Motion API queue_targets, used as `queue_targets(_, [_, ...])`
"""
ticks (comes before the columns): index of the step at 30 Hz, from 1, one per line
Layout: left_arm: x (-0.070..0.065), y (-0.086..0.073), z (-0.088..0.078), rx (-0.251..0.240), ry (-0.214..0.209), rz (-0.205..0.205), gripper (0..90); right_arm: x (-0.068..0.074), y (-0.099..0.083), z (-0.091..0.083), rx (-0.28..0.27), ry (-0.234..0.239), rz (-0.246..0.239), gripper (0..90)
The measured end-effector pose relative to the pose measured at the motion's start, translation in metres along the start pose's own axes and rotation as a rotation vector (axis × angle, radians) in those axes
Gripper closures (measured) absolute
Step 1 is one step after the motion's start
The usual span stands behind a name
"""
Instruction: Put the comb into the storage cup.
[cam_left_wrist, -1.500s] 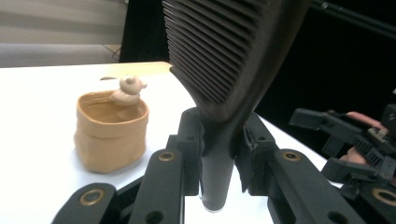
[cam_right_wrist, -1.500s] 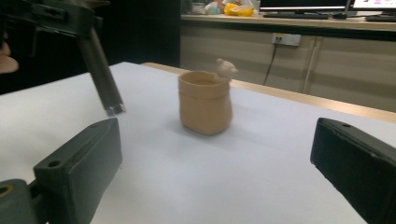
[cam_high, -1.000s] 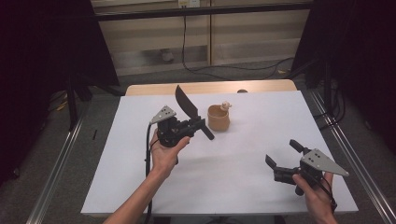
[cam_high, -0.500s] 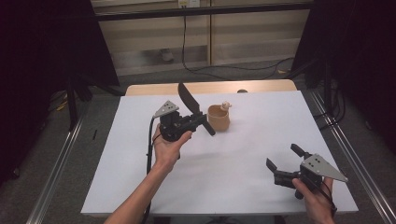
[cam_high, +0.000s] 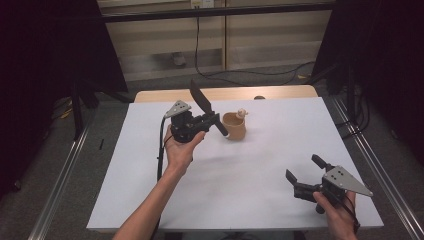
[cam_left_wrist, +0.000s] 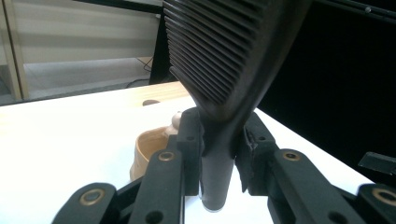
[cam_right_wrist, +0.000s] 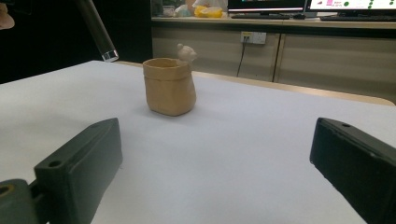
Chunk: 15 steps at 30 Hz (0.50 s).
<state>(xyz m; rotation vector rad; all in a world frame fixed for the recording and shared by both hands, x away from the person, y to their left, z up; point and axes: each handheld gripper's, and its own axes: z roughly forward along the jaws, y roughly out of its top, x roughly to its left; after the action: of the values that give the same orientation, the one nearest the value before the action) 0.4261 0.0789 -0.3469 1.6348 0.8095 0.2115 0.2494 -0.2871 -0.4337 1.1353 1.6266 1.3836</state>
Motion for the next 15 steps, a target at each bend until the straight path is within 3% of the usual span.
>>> queue_targets(15, [0.001,0.011,0.014,-0.015,0.016,0.023,73.2,0.000,-0.001,0.000,0.000,0.016,0.029,0.4])
